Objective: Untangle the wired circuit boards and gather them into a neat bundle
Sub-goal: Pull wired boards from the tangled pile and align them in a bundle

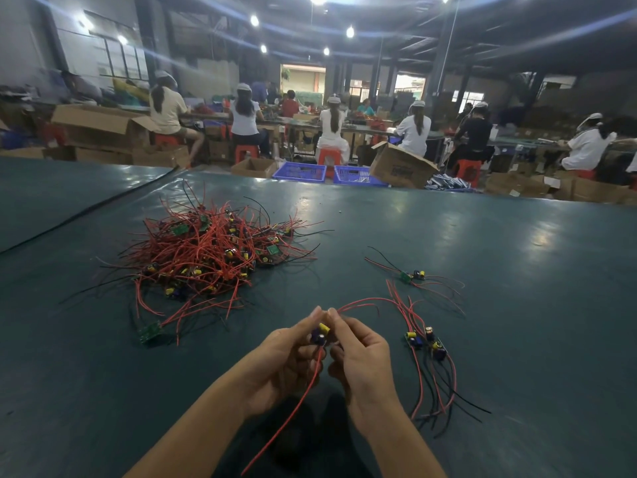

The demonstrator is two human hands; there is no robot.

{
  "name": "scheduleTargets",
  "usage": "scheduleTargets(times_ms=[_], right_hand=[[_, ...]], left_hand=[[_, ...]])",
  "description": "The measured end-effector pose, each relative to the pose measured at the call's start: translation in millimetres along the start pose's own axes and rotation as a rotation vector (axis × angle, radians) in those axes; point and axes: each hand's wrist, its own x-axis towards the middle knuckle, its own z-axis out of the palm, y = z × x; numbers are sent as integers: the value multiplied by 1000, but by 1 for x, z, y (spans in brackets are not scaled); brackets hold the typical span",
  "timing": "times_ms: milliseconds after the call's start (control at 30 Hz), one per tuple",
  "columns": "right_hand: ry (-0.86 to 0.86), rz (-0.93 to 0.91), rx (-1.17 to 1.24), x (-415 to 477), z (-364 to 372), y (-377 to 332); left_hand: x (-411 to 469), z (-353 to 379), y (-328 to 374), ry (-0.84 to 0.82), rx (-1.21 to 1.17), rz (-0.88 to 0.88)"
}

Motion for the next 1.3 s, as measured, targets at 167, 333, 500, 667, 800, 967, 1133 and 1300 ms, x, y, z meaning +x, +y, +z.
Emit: scheduleTargets(times_ms=[167, 333, 500, 667, 800, 967, 1133, 1300], right_hand=[[69, -36, -28, 4, -3, -2], [231, 41, 24, 18, -15, -7], [408, 56, 154, 36, -37, -16], [469, 22, 157, 41, -47, -18], [381, 56, 75, 32, -37, -13], [106, 82, -102, 10, -5, -1], [243, 28, -115, 15, -14, -10], [453, 11, 30, 33, -44, -23]], left_hand=[[-1, 4, -2, 24, 233, 166], [0, 5, -2, 23, 361, 205], [-2, 6, -2, -42, 452, 134], [-2, 7, -4, -83, 455, 100], [-2, 6, -4, 32, 423, 153], [0, 5, -4, 102, 376, 193], [-1, 4, -2, 36, 416, 189], [-3, 8, -3, -98, 451, 130]])
